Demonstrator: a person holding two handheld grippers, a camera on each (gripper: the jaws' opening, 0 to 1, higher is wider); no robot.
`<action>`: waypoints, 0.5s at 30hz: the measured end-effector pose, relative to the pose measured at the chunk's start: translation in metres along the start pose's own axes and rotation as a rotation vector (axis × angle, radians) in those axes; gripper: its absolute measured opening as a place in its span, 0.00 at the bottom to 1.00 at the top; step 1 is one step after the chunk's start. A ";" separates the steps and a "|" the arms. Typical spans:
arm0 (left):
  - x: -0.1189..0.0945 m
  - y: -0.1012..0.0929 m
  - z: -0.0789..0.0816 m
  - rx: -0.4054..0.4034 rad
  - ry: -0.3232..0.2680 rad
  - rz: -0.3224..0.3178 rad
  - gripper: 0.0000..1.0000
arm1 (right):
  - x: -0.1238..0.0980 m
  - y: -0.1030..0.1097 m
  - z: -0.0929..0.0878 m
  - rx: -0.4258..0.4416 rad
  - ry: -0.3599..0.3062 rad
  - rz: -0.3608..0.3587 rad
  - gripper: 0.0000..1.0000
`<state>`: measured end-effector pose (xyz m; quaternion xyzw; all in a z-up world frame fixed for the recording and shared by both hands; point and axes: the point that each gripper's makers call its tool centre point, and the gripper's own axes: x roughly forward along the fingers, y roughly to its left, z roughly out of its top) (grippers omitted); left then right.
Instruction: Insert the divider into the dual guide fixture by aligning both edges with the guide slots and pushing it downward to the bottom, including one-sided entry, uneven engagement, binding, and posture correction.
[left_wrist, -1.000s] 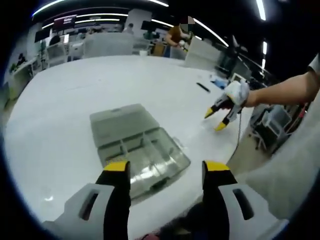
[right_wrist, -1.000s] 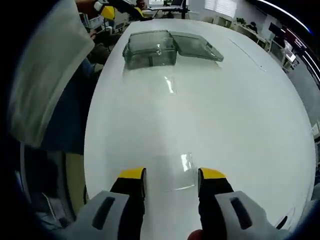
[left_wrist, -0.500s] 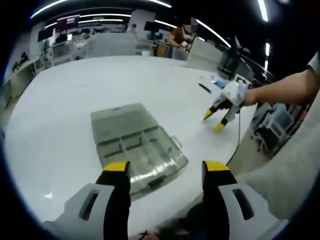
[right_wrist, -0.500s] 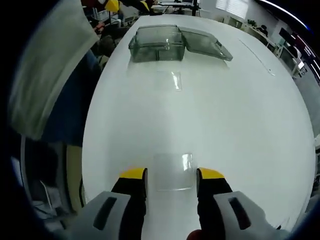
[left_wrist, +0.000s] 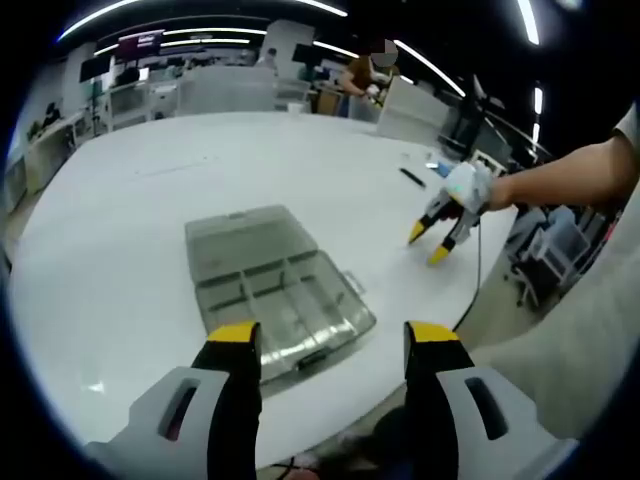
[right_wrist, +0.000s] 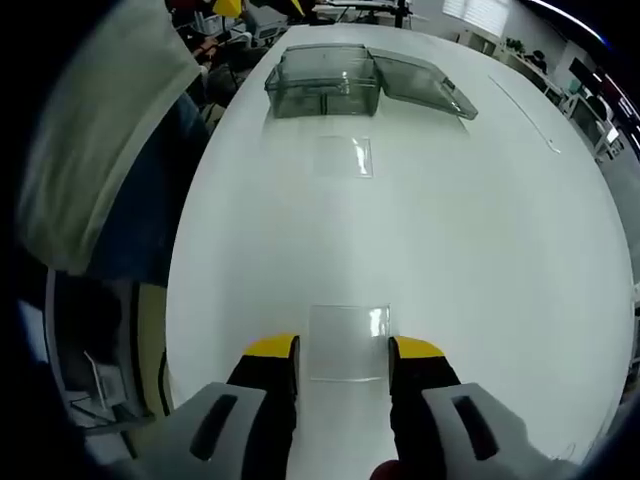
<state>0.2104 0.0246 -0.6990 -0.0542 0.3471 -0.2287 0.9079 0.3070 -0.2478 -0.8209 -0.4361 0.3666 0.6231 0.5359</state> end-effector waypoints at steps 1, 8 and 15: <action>0.000 0.000 0.000 0.000 -0.001 0.000 0.55 | 0.000 0.000 0.000 -0.003 0.003 0.000 0.31; -0.001 0.002 0.000 -0.002 -0.004 0.001 0.55 | -0.001 -0.002 -0.001 -0.023 0.030 0.014 0.29; -0.002 0.004 0.002 -0.002 -0.010 0.002 0.55 | 0.000 -0.002 0.000 -0.026 0.052 0.022 0.28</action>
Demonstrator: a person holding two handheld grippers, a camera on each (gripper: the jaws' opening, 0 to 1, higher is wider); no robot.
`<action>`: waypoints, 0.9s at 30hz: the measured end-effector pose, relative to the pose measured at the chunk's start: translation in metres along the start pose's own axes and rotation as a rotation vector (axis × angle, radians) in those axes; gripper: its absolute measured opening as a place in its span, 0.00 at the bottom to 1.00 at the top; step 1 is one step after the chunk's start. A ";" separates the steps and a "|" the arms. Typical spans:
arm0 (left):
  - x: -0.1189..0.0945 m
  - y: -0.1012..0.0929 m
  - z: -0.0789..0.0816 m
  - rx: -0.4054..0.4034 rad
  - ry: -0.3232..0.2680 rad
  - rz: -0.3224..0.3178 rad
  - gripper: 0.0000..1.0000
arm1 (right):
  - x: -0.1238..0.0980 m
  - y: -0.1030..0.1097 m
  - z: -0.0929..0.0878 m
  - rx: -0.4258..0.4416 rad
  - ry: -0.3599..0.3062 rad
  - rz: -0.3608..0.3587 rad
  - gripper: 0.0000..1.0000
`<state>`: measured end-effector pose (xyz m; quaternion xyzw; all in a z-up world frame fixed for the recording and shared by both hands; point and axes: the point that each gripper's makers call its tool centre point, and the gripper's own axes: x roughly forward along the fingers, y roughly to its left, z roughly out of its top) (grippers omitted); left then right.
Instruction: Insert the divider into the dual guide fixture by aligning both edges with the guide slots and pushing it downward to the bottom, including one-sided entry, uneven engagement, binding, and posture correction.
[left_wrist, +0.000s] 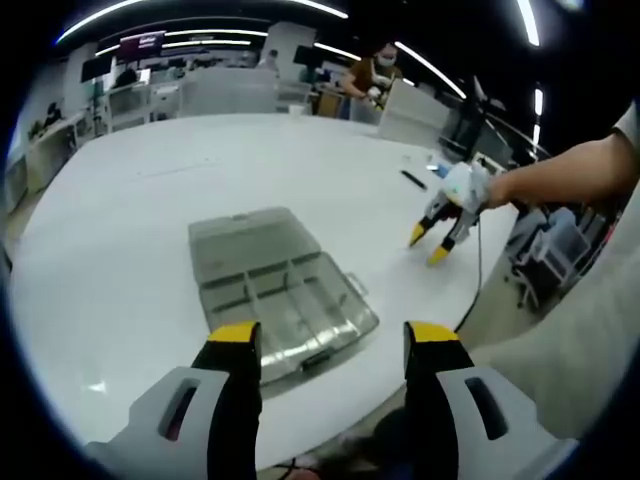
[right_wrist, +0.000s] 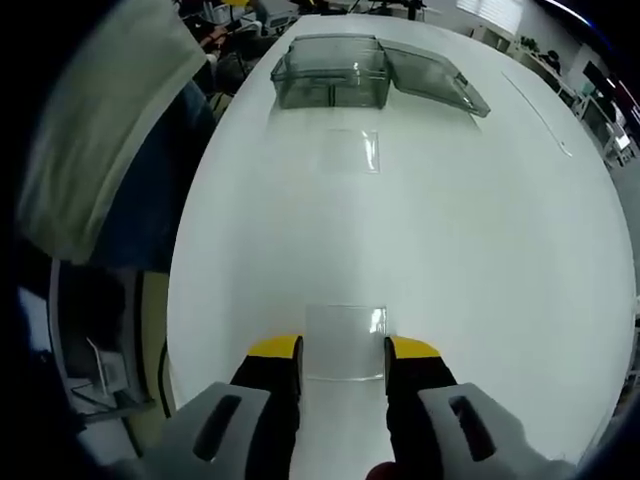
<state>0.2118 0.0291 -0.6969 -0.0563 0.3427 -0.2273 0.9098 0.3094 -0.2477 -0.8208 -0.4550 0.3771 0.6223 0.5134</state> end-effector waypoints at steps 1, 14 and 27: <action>0.000 0.000 0.000 0.000 0.000 0.000 0.55 | 0.000 0.000 0.000 0.010 0.001 -0.001 0.28; -0.002 0.002 -0.002 0.001 0.001 0.000 0.54 | 0.001 0.000 0.001 0.045 0.032 -0.029 0.27; -0.002 0.002 -0.001 0.005 0.001 -0.009 0.54 | -0.002 0.000 0.012 0.071 0.012 -0.046 0.27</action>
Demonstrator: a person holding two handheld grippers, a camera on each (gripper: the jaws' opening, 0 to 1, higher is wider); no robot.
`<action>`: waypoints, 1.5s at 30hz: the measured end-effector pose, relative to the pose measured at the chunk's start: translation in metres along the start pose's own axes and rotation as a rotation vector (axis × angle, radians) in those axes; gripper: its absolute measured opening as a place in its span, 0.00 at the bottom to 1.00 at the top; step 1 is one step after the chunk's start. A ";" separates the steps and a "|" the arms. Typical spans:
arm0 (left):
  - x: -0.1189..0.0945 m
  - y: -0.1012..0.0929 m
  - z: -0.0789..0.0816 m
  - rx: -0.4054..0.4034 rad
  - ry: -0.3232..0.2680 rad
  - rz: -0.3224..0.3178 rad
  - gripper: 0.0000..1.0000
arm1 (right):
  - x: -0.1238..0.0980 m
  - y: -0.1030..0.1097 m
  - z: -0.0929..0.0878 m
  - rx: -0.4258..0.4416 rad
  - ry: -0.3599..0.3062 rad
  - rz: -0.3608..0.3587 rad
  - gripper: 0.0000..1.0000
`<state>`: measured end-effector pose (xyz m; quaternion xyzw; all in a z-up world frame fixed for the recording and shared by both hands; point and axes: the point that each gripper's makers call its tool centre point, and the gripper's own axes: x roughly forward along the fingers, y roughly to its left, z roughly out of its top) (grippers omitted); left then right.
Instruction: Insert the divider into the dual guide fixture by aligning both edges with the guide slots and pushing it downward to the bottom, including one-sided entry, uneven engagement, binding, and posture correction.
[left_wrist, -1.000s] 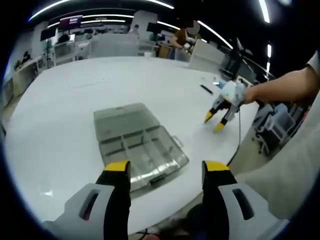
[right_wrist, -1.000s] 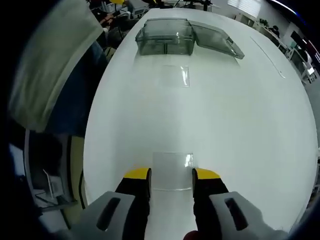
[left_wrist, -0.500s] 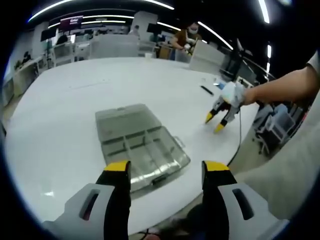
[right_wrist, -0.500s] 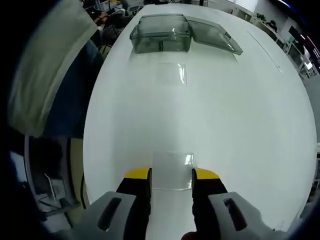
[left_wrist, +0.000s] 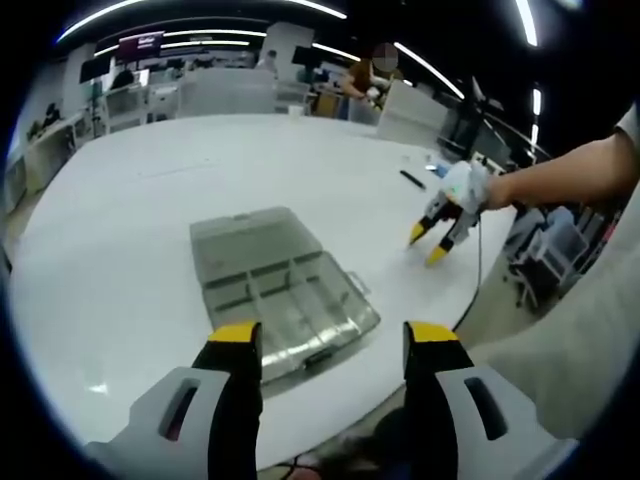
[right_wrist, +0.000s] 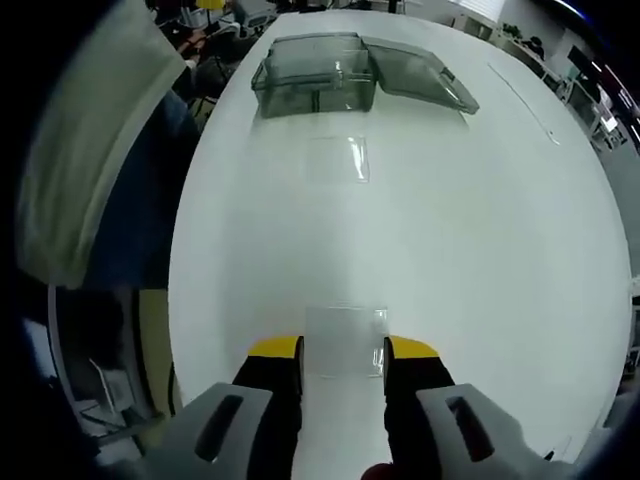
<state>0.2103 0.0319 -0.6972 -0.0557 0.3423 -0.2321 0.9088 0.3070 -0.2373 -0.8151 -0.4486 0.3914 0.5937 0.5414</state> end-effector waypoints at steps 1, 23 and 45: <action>0.000 0.000 0.000 0.001 0.000 -0.002 0.54 | -0.001 0.000 0.001 0.003 -0.001 -0.001 0.27; 0.010 -0.009 0.010 0.033 -0.006 -0.057 0.53 | -0.017 0.009 0.026 -0.002 -0.032 -0.029 0.27; 0.019 -0.030 0.024 0.090 0.003 -0.147 0.46 | -0.032 0.022 0.074 -0.055 -0.070 -0.062 0.26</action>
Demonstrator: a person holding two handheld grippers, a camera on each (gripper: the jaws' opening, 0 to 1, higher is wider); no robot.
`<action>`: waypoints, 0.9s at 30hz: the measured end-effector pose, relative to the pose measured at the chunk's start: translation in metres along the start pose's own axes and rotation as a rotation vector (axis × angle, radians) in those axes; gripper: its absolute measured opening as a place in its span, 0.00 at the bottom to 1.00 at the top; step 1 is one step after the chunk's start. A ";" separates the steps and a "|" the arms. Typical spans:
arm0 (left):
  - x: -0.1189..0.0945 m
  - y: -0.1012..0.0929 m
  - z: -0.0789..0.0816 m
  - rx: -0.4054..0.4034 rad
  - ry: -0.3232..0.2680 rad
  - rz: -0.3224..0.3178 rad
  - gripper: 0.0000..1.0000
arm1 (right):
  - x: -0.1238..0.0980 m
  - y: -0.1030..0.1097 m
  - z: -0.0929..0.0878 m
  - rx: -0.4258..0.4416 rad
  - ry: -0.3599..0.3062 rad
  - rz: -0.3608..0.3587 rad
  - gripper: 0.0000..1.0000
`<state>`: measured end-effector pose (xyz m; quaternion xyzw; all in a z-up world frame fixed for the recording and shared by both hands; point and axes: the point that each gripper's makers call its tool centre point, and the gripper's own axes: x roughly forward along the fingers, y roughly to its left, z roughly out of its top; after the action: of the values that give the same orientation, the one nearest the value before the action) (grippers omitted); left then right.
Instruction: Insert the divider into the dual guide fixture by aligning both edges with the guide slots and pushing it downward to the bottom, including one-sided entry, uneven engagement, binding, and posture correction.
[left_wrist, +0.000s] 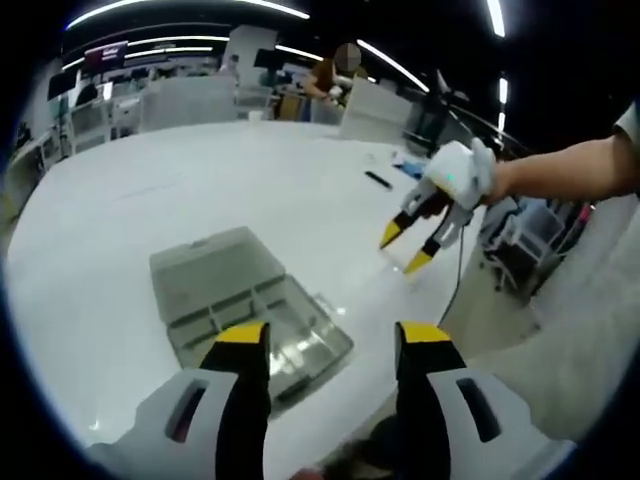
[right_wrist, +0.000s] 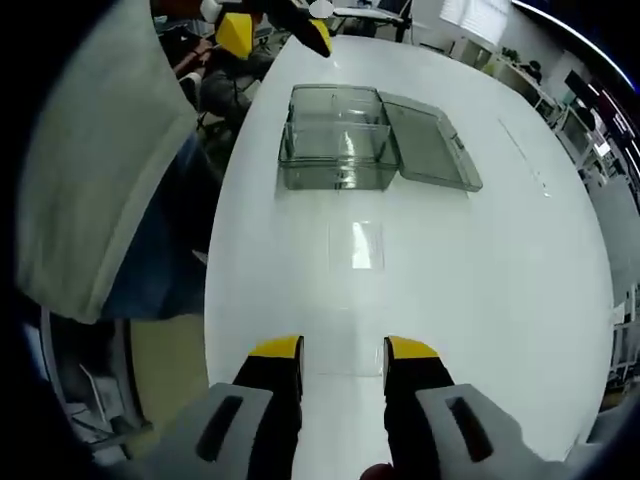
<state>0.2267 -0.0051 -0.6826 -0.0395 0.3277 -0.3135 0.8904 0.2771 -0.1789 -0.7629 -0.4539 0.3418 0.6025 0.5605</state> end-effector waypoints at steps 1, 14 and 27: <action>0.001 -0.001 0.001 0.003 0.002 -0.004 0.45 | -0.001 0.000 0.003 -0.008 -0.001 -0.002 0.26; 0.009 -0.017 0.007 0.029 0.013 -0.067 0.39 | -0.009 0.001 0.039 -0.050 -0.034 -0.033 0.26; 0.016 -0.029 0.009 0.013 0.018 -0.118 0.34 | -0.012 0.008 0.076 -0.082 -0.082 -0.046 0.26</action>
<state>0.2262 -0.0387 -0.6770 -0.0502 0.3308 -0.3679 0.8676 0.2567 -0.1144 -0.7258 -0.4590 0.2831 0.6212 0.5686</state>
